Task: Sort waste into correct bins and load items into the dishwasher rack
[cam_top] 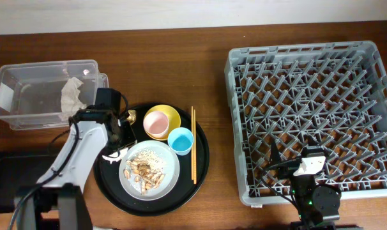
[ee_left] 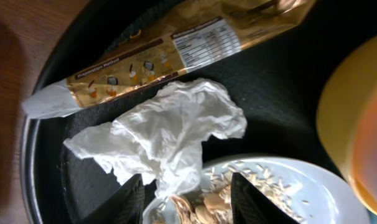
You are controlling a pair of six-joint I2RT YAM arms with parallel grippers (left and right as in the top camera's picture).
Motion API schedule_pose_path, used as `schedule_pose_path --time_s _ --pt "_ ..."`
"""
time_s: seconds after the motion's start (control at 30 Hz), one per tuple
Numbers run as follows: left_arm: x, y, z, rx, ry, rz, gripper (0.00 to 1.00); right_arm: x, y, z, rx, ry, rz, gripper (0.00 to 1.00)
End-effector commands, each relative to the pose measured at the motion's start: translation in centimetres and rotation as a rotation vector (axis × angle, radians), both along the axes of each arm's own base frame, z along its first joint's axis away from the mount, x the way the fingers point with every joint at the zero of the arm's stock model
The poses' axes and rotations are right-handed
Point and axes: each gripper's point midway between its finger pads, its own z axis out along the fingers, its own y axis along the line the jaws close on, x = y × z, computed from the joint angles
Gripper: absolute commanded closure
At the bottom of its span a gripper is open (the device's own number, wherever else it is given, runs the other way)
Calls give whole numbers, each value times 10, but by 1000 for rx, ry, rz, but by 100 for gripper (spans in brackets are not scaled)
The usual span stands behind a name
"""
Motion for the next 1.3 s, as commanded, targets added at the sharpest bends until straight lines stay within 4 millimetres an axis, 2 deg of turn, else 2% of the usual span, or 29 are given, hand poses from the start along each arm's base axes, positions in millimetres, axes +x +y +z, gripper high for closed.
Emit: schedule_pose_path --time_s 0.0,0.07,0.23,0.3,0.37,0.4,0.43,0.6,0.67,0.77,0.97,1.13,1.27 --pt "-6 1 -21 10 72 8 60 0 0 -3 3 6 -4 2" --pt "-6 1 -27 11 87 8 63 0 0 -3 3 6 -4 2" --pt "-1 1 -27 10 66 8 63 0 0 -3 3 6 -4 2" --pt "0 1 -27 9 61 8 69 0 0 -3 3 6 -4 1" --pt "0 1 -27 10 61 7 89 0 0 -3 3 6 -4 2" --pt "0 1 -27 10 61 7 96 0 0 -3 3 6 -4 2" --pt "0 1 -27 9 63 7 99 0 0 -3 3 6 -4 2" --pt "-3 1 -20 10 74 8 99 0 0 -3 3 6 -4 2" --pt "2 0 -2 9 56 7 99 0 0 -3 3 6 -4 2" --pt "11 0 36 6 4 8 99 0 0 -3 3 6 -4 2" --pt "18 3 100 13 -153 12 99 0 0 -3 3 6 -4 2" --pt "33 25 146 123 -370 59 99 0 0 -3 3 6 -4 1" --pt "62 44 197 118 -630 139 99 0 0 -3 3 6 -4 2"
